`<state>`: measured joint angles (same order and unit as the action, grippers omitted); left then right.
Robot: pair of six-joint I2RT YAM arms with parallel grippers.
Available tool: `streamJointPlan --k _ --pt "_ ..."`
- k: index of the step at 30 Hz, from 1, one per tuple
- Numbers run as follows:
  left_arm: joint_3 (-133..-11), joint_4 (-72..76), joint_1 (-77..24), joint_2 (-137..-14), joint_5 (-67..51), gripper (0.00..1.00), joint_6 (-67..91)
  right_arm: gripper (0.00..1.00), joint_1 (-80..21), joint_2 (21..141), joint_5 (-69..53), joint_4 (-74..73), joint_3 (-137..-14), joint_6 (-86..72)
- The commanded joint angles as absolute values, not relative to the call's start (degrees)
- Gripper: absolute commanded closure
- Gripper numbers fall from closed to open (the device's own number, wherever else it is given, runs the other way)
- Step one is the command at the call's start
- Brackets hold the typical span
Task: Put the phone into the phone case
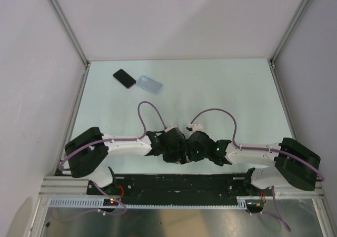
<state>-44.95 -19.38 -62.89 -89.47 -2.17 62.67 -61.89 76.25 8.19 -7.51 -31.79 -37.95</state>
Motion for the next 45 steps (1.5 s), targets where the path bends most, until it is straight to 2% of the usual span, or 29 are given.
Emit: streamJointPlan --k 1,5,11,16,23,31,38,42,45 --pt "-43.6 -21.6 -64.4 -92.4 -0.5 0.89 62.2 0.39 -62.9 78.2 5.0 -7.2 -29.1 -40.9" --pt "-47.1 -23.5 -63.0 -89.2 2.5 0.83 60.1 0.29 -59.5 74.3 5.7 -8.1 -29.2 -41.2" --pt "-49.5 -25.5 -56.7 -82.6 4.4 0.68 56.8 0.12 -56.6 72.6 7.1 -9.0 -32.2 -38.6" --pt "-48.2 -27.5 -49.8 -76.2 7.4 0.58 54.9 0.07 -58.6 77.4 9.1 -9.0 -36.5 -37.0" --pt "-46.9 -28.1 -44.2 -73.3 6.9 0.54 51.5 0.04 -62.5 86.3 11.8 -10.1 -43.7 -36.1" --pt "-45.9 -28.0 -42.5 -72.3 6.0 0.53 50.1 0.04 -66.8 95.6 21.9 -20.6 -52.7 -36.8" --pt "-46.1 -28.1 -41.4 -72.6 5.4 0.53 49.1 0.05 -68.5 99.9 24.7 -24.2 -55.7 -36.7" --pt "-46.7 -28.0 -40.4 -72.8 5.4 0.53 48.9 0.18 -64.8 100.8 26.2 -26.6 -56.2 -37.1" --pt "-48.0 -28.0 -39.4 -73.6 5.6 0.53 48.7 0.35 -60.7 100.1 27.4 -27.2 -56.1 -35.9"
